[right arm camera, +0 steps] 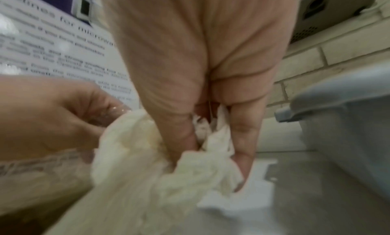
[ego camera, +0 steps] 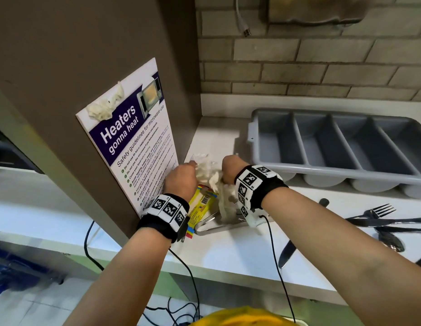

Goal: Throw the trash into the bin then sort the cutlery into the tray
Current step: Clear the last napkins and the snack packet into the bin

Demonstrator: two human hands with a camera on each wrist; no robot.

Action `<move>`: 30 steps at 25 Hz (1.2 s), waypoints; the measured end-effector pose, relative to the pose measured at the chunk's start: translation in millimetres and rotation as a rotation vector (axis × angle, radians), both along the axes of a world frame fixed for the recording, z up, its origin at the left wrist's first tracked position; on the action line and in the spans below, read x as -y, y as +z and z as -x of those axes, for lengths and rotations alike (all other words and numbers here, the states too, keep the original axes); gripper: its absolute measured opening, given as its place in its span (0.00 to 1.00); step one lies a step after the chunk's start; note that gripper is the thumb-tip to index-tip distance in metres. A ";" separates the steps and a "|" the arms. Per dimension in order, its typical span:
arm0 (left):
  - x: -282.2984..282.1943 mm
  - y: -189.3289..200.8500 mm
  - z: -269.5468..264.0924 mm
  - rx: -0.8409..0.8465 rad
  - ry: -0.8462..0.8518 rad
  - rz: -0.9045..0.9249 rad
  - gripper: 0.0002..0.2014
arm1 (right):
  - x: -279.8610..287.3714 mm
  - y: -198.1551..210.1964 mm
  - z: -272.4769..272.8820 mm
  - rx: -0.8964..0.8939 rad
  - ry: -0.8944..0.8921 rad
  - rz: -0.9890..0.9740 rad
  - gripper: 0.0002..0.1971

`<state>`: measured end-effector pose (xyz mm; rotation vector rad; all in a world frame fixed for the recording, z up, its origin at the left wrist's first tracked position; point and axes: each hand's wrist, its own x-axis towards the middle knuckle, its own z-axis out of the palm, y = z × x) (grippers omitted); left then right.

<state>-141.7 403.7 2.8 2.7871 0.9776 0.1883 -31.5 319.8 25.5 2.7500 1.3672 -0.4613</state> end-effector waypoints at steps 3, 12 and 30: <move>-2.0 12.2 4.4 0.194 0.062 0.054 0.15 | 12.5 16.1 -7.4 0.084 -0.006 -0.072 0.16; 40.2 55.1 16.6 0.727 0.162 0.184 0.11 | 124.2 63.1 5.4 -0.009 -0.210 -0.696 0.07; 344.5 -66.5 90.8 0.545 -0.246 0.478 0.13 | 426.3 -51.4 77.0 -0.459 -0.267 -0.635 0.16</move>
